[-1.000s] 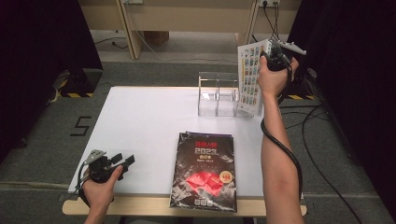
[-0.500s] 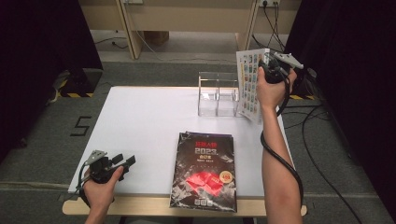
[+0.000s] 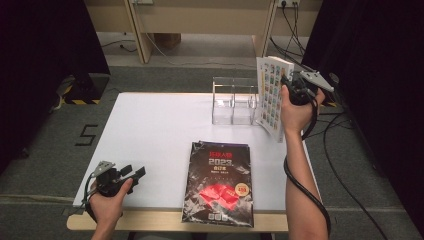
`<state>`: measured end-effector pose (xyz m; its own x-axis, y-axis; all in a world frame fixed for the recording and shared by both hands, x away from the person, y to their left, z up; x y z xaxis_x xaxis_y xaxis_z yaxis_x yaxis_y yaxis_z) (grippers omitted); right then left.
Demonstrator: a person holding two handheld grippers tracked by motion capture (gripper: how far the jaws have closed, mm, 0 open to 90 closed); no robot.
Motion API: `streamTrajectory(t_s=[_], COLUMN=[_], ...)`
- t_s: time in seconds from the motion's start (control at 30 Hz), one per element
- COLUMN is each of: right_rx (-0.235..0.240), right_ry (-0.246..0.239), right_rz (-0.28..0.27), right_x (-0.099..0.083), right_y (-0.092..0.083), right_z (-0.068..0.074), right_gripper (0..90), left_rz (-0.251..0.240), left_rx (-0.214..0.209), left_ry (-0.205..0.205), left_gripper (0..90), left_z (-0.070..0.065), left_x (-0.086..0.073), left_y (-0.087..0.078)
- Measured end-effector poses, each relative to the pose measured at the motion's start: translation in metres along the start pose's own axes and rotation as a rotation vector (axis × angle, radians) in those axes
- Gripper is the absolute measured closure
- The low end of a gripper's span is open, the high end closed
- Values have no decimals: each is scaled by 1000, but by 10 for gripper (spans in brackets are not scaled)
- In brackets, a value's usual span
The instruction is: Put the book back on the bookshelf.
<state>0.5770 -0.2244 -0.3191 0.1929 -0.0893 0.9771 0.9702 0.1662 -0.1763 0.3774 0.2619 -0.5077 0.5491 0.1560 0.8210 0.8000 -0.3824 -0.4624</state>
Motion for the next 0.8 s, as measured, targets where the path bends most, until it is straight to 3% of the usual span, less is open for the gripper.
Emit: streamTrajectory(t_s=[0.27, 0.8], right_rx=[-1, 3], right_ry=[7, -25], right_rz=[10, 13], right_x=[-12, -31], right_y=[-19, -49], right_z=[-4, -13], right_gripper=[713, 715], left_rz=[0, 2], left_rx=[-3, -4], left_ry=[4, 11], left_gripper=[374, 374], left_z=[-2, -4], left_x=[0, -1], left_y=[0, 0])
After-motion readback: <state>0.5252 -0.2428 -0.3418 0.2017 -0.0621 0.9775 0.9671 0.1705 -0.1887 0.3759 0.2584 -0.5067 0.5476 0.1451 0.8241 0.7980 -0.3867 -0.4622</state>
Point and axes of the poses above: each handheld gripper's, and its own axes: y roughly forward along the jaws, x roughly out of its top, z roughly to its left, the point moved 7 cm from there along y, roughly forward along the jaws, and after that the axes turned 1 degree about x, right-handed, at the moved point
